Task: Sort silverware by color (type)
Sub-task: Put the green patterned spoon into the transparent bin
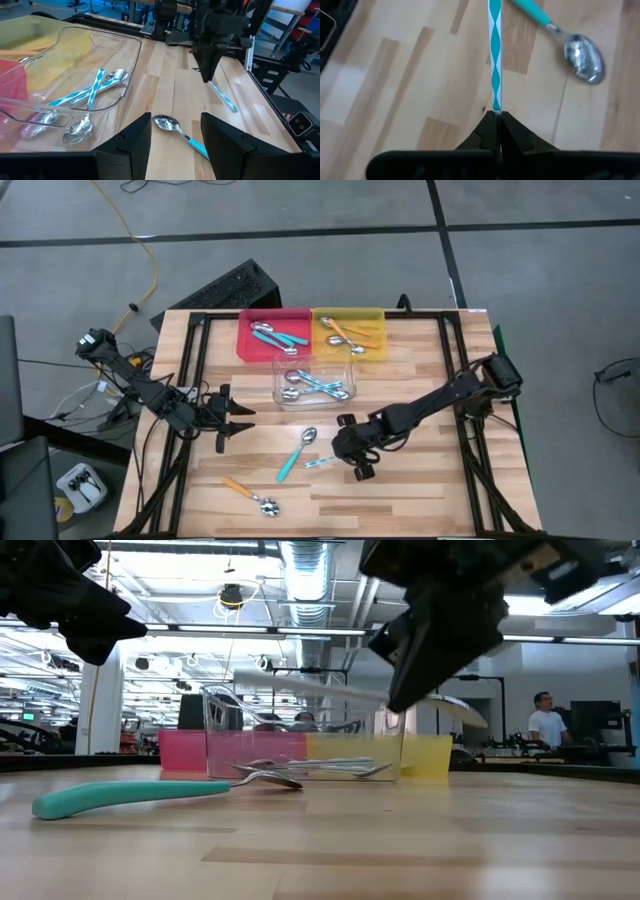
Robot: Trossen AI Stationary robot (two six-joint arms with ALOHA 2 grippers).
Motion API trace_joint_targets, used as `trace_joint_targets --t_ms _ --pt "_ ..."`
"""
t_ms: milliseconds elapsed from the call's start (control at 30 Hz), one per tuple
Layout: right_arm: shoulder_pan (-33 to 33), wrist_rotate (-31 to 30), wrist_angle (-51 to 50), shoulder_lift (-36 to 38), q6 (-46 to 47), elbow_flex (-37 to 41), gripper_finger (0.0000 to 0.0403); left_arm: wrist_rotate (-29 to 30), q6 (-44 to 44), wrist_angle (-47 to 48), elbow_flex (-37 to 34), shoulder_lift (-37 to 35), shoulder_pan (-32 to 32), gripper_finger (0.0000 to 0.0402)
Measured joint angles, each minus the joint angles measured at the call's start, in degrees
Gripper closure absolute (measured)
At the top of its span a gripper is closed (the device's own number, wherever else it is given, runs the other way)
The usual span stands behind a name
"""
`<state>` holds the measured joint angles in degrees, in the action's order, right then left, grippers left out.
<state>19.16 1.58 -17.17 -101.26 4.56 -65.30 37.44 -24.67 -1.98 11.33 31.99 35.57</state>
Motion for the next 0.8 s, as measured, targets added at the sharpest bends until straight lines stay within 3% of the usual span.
trace_joint_targets --t_ms 367,533,800 --pt "-0.51 -2.21 2.1 4.85 -1.44 -0.04 0.0377 0.49 -0.04 -0.04 0.0 -0.01 0.0 0.0246" --pt "-1.04 -3.52 8.57 5.23 -5.16 -0.07 0.0377 0.49 -0.07 -0.04 0.0 -0.02 0.0 0.0246" --pt "-4.21 -11.33 20.89 5.32 -15.12 -0.07 0.0368 0.55 -0.09 -0.04 0.0 0.0 0.0 0.0246"
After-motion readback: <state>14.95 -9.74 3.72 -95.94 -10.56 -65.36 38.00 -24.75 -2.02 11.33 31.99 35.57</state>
